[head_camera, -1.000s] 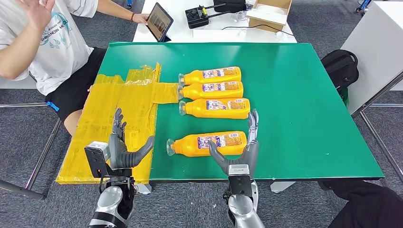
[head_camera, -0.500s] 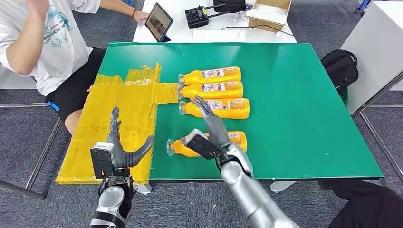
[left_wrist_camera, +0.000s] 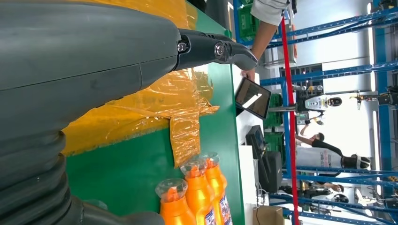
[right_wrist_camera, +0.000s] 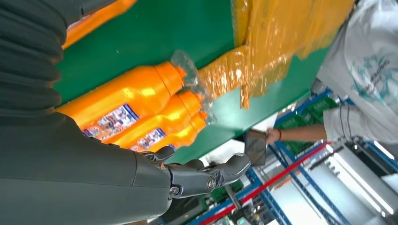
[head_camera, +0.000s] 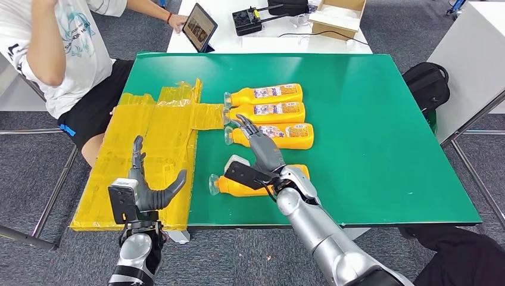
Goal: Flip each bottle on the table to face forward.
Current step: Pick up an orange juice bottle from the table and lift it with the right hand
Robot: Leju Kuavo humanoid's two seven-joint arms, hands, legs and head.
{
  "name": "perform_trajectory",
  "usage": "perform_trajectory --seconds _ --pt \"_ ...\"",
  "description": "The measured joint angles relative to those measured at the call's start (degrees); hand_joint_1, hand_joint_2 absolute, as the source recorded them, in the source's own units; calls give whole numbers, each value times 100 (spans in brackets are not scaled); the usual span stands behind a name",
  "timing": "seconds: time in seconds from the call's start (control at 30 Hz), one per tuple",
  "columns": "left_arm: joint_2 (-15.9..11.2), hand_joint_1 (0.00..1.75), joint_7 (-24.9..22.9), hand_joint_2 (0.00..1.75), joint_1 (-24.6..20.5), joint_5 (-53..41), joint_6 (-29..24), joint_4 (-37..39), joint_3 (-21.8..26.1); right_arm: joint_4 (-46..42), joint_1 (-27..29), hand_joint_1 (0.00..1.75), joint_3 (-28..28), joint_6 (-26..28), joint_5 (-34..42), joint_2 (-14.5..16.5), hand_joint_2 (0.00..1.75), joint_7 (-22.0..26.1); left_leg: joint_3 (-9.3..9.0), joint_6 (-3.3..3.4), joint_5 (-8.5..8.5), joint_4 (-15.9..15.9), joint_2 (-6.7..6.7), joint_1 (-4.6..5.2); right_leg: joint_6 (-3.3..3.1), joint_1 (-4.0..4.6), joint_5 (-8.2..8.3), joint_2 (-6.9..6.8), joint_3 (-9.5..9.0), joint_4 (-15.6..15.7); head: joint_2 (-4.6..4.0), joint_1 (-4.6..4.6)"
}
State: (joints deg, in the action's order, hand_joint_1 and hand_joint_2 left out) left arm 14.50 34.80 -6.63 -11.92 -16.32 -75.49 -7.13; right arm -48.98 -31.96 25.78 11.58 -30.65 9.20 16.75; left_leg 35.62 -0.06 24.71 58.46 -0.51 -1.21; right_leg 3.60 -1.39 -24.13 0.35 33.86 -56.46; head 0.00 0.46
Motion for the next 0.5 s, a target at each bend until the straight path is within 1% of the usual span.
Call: perform_trajectory --seconds 0.17,0.27,0.37,0.5 --pt "-3 0 27 175 0 -8 -1 4 62 106 -41 0 184 -615 91 -69 175 70 0 0 0 0 0 0 0 0 0 0 0 -1 0 0" --pt "-5 0 42 175 -1 -13 -14 16 114 153 -39 0 380 -854 73 -113 175 121 0 0 0 0 0 0 0 0 0 0 1 -1 0 -1" --pt "-7 0 61 175 -2 -26 -32 49 161 168 0 0 588 -1035 72 -178 175 154 0 0 0 0 0 0 0 0 0 0 3 0 0 0" --pt "-9 0 89 175 -3 -42 -43 85 220 167 127 0 795 -1089 82 -338 175 159 0 0 0 0 0 0 0 0 0 0 2 1 0 1"
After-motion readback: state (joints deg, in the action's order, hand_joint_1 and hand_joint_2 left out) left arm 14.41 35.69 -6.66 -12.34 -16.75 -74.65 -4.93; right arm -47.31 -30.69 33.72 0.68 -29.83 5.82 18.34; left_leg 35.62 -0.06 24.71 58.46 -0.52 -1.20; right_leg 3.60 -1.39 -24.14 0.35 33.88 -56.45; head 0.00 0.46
